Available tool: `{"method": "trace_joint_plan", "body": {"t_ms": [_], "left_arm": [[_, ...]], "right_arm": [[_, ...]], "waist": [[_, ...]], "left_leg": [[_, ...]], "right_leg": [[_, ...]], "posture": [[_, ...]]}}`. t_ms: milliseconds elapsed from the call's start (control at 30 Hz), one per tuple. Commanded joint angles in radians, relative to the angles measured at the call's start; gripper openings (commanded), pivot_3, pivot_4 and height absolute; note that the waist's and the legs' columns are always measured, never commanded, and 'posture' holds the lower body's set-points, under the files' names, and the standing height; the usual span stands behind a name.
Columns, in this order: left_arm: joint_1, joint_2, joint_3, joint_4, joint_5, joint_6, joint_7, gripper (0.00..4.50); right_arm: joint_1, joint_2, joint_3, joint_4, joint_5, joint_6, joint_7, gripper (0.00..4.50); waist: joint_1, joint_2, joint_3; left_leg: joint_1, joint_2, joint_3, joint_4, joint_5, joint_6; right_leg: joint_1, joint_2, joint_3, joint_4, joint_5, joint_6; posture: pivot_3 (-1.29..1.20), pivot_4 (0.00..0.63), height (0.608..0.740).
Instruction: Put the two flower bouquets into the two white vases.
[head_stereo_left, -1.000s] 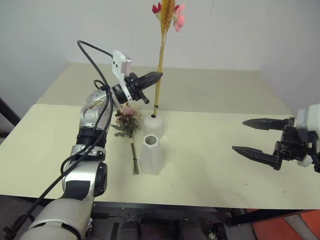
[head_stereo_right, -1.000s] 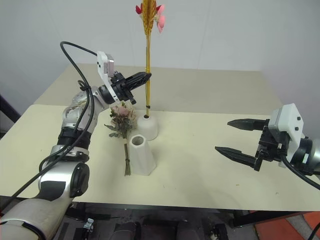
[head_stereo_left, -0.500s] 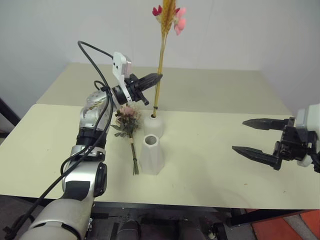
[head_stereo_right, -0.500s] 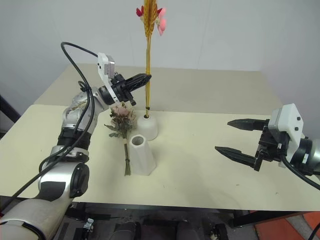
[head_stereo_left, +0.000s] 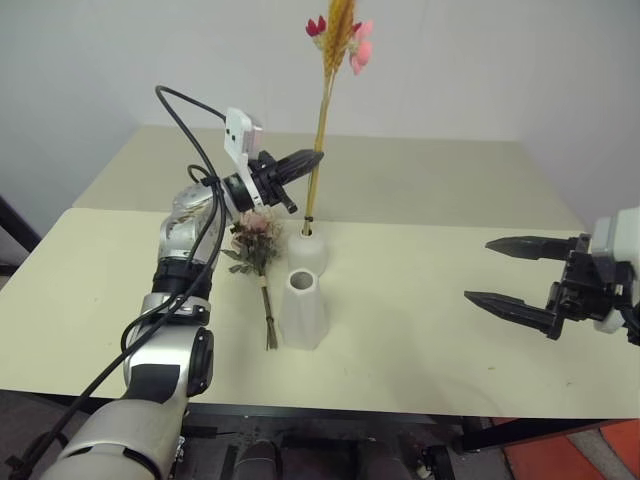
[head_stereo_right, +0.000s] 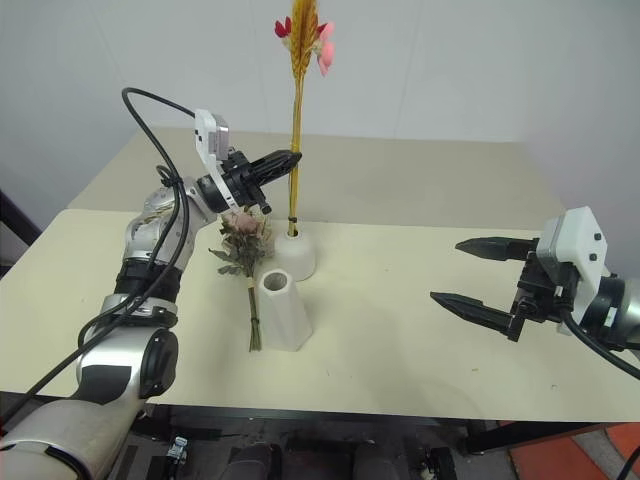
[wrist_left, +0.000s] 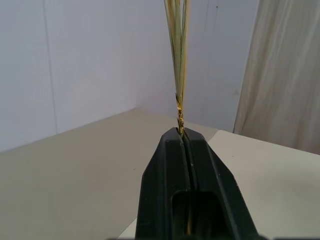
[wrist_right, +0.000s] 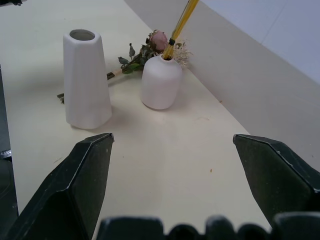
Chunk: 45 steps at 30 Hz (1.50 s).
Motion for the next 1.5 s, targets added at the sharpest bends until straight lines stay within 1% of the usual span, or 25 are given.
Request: {"method": "trace_joint_plan", "body": {"t_ms": [33, 333, 1100, 1500], "left_arm": [[0.015, 0.003, -0.003, -0.028, 0.005, -0.009, 0.008, 0.02], [0.046, -0.008, -0.008, -0.044, 0.006, -0.002, 0.023, 0.02], [0.054, -0.042, -0.006, -0.039, 0.004, -0.016, 0.066, 0.02], [0.144, -0.049, -0.024, -0.105, 0.009, 0.006, 0.086, 0.02]], "right_arm": [[-0.01, -0.005, -0.032, -0.009, 0.015, -0.008, -0.001, 4.5], [-0.001, -0.008, -0.04, -0.013, 0.012, -0.008, 0.002, 4.5], [-0.001, -0.004, -0.035, -0.016, 0.004, -0.013, -0.015, 4.5], [-0.011, -0.009, -0.028, -0.008, 0.002, -0.014, -0.013, 4.5]], "waist": [[0.0, 0.0, 0.0], [0.0, 0.0, 0.0], [0.0, 0.0, 0.0], [0.0, 0.0, 0.0]], "left_leg": [[0.0, 0.0, 0.0, 0.0, 0.0, 0.0], [0.0, 0.0, 0.0, 0.0, 0.0, 0.0], [0.0, 0.0, 0.0, 0.0, 0.0, 0.0], [0.0, 0.0, 0.0, 0.0, 0.0, 0.0]], "right_leg": [[0.0, 0.0, 0.0, 0.0, 0.0, 0.0], [0.0, 0.0, 0.0, 0.0, 0.0, 0.0], [0.0, 0.0, 0.0, 0.0, 0.0, 0.0], [0.0, 0.0, 0.0, 0.0, 0.0, 0.0]], "posture": [[0.0, 0.15, 0.74], [0.0, 0.15, 0.74], [0.0, 0.15, 0.74], [0.0, 0.15, 0.74]]}}
